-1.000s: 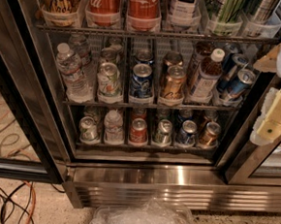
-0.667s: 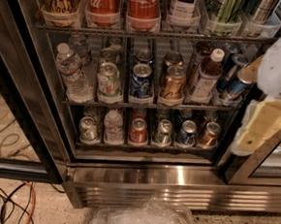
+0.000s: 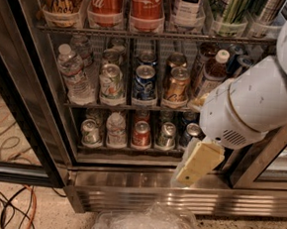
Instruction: Pick 7up can from middle shelf of fridge
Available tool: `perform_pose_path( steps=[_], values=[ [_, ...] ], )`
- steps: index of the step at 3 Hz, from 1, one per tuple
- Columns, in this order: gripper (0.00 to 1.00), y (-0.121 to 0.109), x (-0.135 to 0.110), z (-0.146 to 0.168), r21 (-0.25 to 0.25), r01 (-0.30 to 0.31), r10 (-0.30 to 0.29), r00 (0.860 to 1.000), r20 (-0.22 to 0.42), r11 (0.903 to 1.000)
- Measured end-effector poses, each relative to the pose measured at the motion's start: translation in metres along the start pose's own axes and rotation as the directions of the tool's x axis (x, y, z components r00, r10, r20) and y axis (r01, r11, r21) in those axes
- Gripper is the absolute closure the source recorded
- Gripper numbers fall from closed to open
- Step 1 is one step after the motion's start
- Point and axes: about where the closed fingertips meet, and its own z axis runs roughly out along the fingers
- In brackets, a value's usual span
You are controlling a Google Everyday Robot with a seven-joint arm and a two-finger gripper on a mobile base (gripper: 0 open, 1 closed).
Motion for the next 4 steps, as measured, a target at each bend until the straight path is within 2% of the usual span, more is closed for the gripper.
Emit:
perform_pose_path(
  steps=[1, 2, 3, 4],
  values=[
    [0.00, 0.000, 0.000, 0.000, 0.000, 0.000, 0.000, 1.000, 0.000, 1.0000],
    [0.00, 0.001, -0.007, 0.014, 0.020, -0.030, 0.029, 0.998, 0.047, 0.9993],
    [0.00, 0.006, -0.013, 0.035, 0.073, -0.117, 0.108, 0.987, 0.123, 0.9904],
    [0.00, 0.006, -0.028, 0.056, 0.126, -0.177, 0.149, 0.968, 0.201, 0.9762]
  ],
)
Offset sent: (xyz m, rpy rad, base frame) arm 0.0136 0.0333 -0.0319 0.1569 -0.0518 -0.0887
